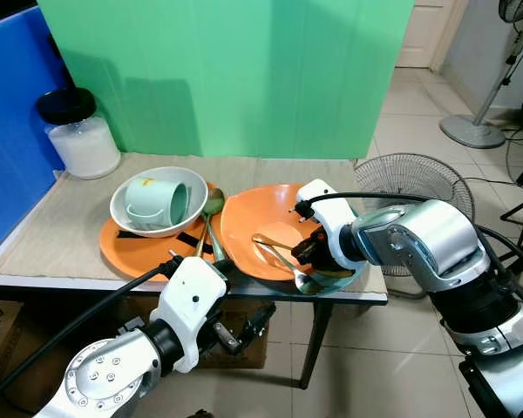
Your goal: Setting the table
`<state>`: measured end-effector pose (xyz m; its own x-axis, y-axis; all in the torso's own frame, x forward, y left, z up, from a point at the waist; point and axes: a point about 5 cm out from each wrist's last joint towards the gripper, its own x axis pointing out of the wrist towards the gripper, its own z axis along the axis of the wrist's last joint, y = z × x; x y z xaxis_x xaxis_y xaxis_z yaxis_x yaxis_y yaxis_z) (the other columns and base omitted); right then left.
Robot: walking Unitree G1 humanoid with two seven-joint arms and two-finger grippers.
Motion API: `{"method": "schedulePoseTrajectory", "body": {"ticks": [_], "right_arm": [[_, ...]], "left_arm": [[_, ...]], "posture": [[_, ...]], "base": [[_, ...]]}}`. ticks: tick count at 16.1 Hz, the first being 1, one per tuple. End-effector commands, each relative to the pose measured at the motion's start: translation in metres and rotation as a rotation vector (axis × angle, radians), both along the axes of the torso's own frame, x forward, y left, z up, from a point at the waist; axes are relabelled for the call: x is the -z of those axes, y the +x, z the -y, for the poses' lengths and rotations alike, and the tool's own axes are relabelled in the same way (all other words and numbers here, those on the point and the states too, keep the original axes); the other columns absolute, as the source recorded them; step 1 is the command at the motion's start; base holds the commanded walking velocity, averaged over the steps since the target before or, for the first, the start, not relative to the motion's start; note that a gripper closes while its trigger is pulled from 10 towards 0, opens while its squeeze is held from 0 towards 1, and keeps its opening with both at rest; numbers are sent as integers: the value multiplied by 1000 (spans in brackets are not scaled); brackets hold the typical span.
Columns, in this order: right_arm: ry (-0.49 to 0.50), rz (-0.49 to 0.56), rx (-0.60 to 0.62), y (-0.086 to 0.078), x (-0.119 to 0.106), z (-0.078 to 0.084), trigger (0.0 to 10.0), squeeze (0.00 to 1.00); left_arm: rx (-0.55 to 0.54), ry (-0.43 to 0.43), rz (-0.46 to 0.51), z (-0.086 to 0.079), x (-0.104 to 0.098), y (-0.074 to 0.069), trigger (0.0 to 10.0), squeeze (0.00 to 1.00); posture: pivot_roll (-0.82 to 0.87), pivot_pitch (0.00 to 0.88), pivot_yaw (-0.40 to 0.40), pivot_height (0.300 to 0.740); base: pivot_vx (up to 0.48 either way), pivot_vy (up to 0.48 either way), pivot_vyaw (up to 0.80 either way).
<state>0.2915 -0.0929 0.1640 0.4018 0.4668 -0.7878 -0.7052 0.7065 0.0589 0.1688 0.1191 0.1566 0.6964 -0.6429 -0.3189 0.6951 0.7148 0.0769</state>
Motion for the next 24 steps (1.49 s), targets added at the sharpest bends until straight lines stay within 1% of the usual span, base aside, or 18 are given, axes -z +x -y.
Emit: {"method": "schedulePoseTrajectory", "body": {"ticks": [1,5,6,8,11,12,13,14,15,16,17,18,19,20,21,23,24], "right_arm": [[-6,13,-5,3,-4,-2,0,0],[51,54,18,10,-13,-5,0,0],[83,67,29,12,-18,-5,0,0],[180,104,65,19,-29,-3,0,0],[257,128,121,24,-33,4,0,0],[306,133,141,25,-35,6,0,0],[393,151,157,27,-39,9,0,0],[564,130,205,27,-46,18,0,0],[683,114,240,25,-51,26,0,0],[721,114,248,24,-53,29,0,0],[789,203,245,19,-63,40,0,0],[821,300,226,10,-72,48,10000,0],[826,358,221,4,-76,53,10000,0],[748,487,261,-4,-74,63,10000,0],[722,518,285,-8,-72,67,10000,0],[667,608,479,-18,-65,86,10000,0],[642,630,516,-19,-64,90,10000,0]], "left_arm": [[11,7,10,1,-3,-1,10000,0],[0,15,22,-2,-4,1,10000,0],[-2,15,25,-2,-5,1,10000,0],[-4,14,34,-2,-5,2,10000,0],[-5,4,45,-2,-7,3,10000,0],[-11,-11,49,-2,-8,3,10000,0],[-22,-37,53,-2,-10,3,10000,0],[-46,-71,69,-3,-14,5,10000,0],[-68,-86,85,-4,-16,6,10000,0],[-76,-87,91,-5,-16,7,10000,0],[-113,-78,120,-5,-17,11,10000,0],[-144,-68,151,-4,-18,14,10000,0],[-164,-70,170,-2,-19,17,10000,0],[-194,-69,205,0,-22,22,10000,0],[-209,-67,222,0,-23,24,10000,0],[-264,-55,294,1,-30,36,10000,0],[-267,-54,301,1,-31,37,10000,0]], "posture": [[-36,0,17,740],[-33,0,18,740],[-31,0,18,740],[-31,0,18,740],[-31,0,18,740],[-30,0,20,740],[-30,0,20,740],[-26,0,21,740],[-24,0,22,740],[-24,0,24,740],[-27,0,29,740],[-29,0,32,740],[-36,0,40,740],[-47,0,52,740],[-50,0,56,740],[-72,0,81,740],[-74,0,84,740]], "base": [[0,0,0],[0,0,0],[0,0,0],[0,0,0],[0,0,0],[0,0,0],[0,0,0],[0,0,0],[0,0,0],[0,0,0],[0,0,0],[0,0,0],[0,0,0],[0,0,0],[0,0,0],[0,0,-638],[0,0,-744]]}}
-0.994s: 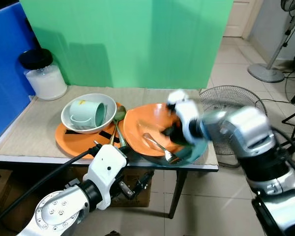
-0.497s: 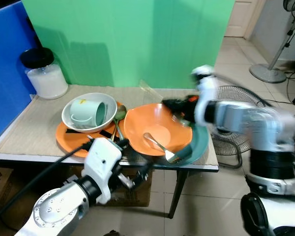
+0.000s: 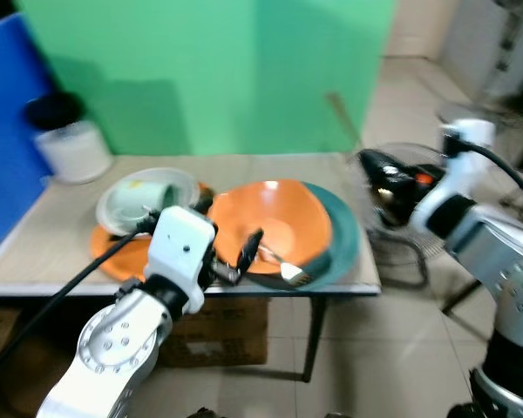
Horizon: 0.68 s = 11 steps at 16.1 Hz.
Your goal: Setting the table
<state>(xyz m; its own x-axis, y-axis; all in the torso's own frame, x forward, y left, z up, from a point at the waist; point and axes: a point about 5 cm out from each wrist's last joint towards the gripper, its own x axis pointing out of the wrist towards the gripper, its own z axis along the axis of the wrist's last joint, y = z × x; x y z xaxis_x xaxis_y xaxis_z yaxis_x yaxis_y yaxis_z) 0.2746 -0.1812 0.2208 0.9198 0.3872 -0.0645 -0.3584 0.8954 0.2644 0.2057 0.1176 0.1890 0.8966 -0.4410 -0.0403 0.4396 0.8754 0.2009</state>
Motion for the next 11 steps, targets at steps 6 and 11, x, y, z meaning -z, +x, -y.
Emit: {"method": "schedulePoseTrajectory", "body": {"ticks": [6,11], "right_arm": [[-104,65,250,-14,8,10,10000,0],[-155,79,224,-19,15,-6,10000,0]], "left_arm": [[-132,33,54,-10,-2,12,10000,0],[-331,56,108,-42,-9,14,10000,0]], "posture": [[-87,0,80,740],[-75,0,53,740]], "base": [[0,0,-773],[0,0,-775]]}}
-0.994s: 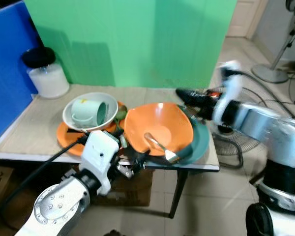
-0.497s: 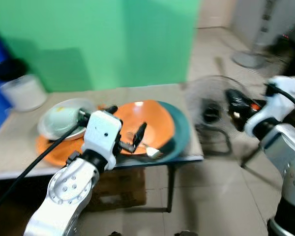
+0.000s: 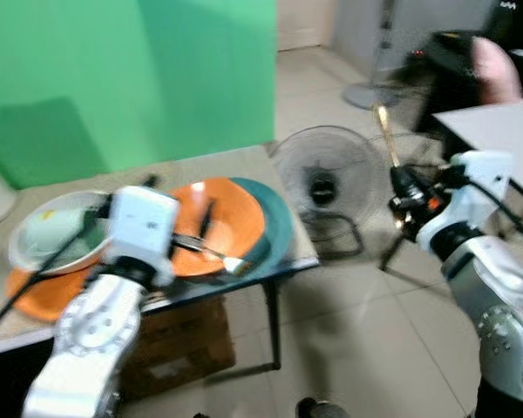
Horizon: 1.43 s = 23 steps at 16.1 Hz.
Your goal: Setting the table
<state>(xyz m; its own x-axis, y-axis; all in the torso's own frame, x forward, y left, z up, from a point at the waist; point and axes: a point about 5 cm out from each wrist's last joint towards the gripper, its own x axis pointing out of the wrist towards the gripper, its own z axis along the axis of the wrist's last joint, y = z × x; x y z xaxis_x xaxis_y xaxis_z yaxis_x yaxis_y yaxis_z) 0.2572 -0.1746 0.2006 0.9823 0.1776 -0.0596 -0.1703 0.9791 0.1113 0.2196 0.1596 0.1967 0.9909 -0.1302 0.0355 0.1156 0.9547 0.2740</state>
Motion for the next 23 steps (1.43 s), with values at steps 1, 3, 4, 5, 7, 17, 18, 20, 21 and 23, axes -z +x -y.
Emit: {"method": "schedulePoseTrajectory", "body": {"ticks": [1,3,4,5,7,17,18,20,21,23], "right_arm": [[-11,30,11,-2,-4,0,10000,0],[-13,33,15,-2,-3,-2,10000,0],[-13,34,15,-1,-2,-3,10000,0],[-7,35,29,-1,-2,-3,10000,0],[22,22,53,4,-1,-3,10000,0],[9,-52,173,11,15,-3,10000,0],[7,-58,190,13,17,-1,10000,0],[25,-66,190,16,18,-3,10000,0],[10,-65,185,17,18,-5,10000,0],[2,-68,176,17,19,-6,10000,0]], "left_arm": [[-44,4,26,-6,-4,-1,10000,0],[-86,-6,48,-13,-7,-3,10000,0],[-92,-6,51,-13,-8,-4,10000,0],[-96,-13,54,-13,-8,-5,10000,0],[-120,0,69,-11,-9,-3,10000,0],[-77,-36,81,-5,-12,7,10000,0],[-77,-39,72,-5,-10,7,10000,0],[-80,-44,59,-6,-7,8,10000,0],[-81,-44,53,-7,-5,8,10000,0],[-81,-43,47,-7,-3,8,10000,0]], "posture": [[-72,0,49,740],[-68,0,43,740],[-68,0,43,740],[-64,0,37,740],[-65,0,35,740],[-69,0,41,740],[-70,0,41,740],[-74,0,39,740],[-74,0,38,740],[-76,0,37,740]], "base": [[0,0,-775],[0,0,-775],[0,0,-775],[0,0,-763],[0,0,-747],[127,0,-655],[322,0,0],[321,0,0],[322,0,0],[326,0,0]]}}
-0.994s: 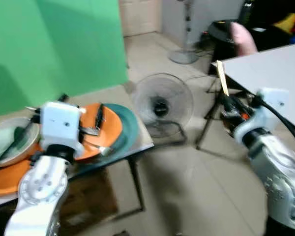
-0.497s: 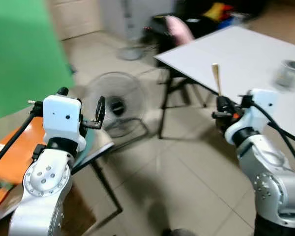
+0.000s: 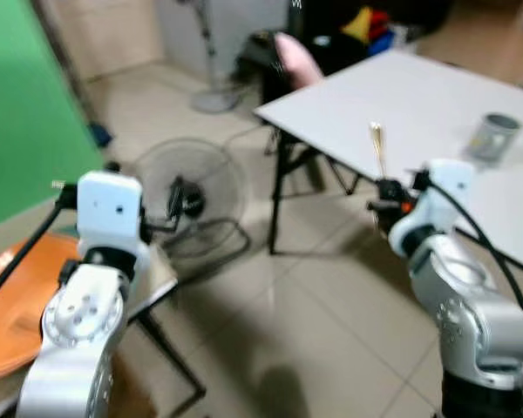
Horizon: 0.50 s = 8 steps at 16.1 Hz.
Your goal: Setting the table
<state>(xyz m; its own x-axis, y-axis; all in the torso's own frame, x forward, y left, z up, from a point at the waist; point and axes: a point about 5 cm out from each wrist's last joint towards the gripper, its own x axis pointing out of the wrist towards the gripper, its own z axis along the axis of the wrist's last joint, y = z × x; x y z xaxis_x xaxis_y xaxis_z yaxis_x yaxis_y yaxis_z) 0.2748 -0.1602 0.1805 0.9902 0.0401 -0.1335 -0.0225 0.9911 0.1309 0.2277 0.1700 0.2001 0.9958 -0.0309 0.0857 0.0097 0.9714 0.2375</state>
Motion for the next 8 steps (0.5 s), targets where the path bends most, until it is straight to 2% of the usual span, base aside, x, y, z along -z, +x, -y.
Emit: {"method": "schedulePoseTrajectory", "body": {"ticks": [1,4,8], "right_arm": [[-17,2,25,0,1,6,10000,0],[-9,-8,11,4,2,4,10000,0],[-2,-18,-6,9,2,1,10000,0]], "left_arm": [[16,1,-7,3,2,1,10000,0],[17,6,-14,2,4,2,10000,0],[28,9,-37,1,9,2,10000,0]], "posture": [[-78,0,37,740],[-74,0,36,740],[-71,0,35,740]], "base": [[319,0,0],[321,0,0],[322,0,-769]]}}
